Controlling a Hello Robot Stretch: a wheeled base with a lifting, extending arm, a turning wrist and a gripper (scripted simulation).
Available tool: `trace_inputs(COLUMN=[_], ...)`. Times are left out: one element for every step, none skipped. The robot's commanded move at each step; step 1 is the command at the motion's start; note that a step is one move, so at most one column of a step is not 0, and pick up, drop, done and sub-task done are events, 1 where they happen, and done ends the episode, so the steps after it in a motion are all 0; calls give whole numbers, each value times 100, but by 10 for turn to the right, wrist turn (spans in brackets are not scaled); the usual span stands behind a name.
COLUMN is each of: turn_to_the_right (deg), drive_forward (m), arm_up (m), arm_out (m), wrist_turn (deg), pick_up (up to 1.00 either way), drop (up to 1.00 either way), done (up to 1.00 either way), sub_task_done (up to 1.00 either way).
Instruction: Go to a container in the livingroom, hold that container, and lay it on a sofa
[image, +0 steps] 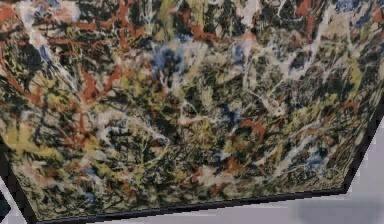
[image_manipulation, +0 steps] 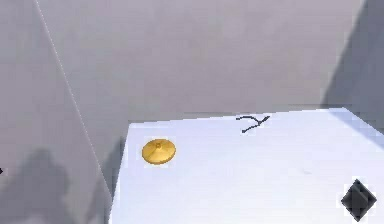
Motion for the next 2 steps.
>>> trace_inputs(turn_to_the_right=[0,0], drive_forward=[0,0], arm_up=[36,0], arm_out=[0,36], wrist_turn=[0,0], pick_up=[0,0], drop=[0,0], done=[0,0], sub_task_done=[0,0])
